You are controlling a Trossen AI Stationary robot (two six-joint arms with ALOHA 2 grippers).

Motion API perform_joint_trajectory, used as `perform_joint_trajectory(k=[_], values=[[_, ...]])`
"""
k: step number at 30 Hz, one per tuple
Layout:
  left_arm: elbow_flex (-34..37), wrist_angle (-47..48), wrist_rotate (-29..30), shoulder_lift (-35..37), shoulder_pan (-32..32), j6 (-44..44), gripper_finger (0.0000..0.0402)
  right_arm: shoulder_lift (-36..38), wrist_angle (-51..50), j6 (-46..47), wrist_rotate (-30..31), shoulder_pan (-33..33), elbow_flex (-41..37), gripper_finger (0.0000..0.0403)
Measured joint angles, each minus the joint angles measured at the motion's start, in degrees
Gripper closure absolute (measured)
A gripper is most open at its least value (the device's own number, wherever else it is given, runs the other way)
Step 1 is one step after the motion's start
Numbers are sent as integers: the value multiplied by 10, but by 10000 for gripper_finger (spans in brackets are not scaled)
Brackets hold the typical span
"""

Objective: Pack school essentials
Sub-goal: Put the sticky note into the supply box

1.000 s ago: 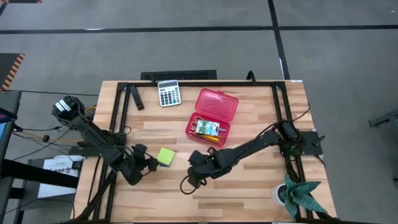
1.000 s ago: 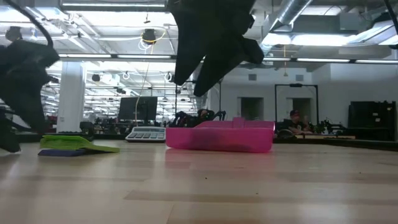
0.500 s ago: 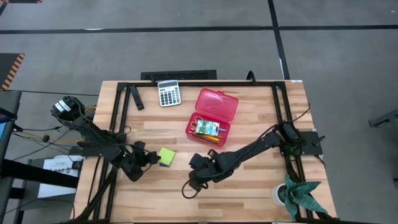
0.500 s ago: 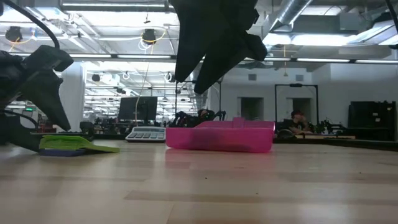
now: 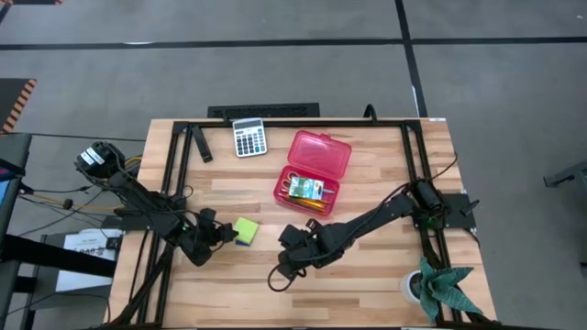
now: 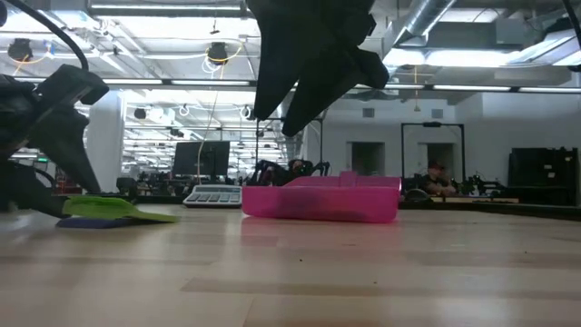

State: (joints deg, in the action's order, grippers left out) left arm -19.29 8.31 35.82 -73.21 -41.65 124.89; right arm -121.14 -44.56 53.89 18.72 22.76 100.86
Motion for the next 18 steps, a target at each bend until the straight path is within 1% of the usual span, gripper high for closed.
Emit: perform_joint_trajectory(k=[7,11,15,18], values=[[0,7,21,0,0,1,309,0,0,2,0,0,0,231],[0,28,24,0,0,10,356,0,0,14,4,0,0,233],[0,26,25,0,0,5,391,0,0,44,15,0,0,233],[0,-5,42,0,0,0,397,0,0,77,15,-2,0,224]])
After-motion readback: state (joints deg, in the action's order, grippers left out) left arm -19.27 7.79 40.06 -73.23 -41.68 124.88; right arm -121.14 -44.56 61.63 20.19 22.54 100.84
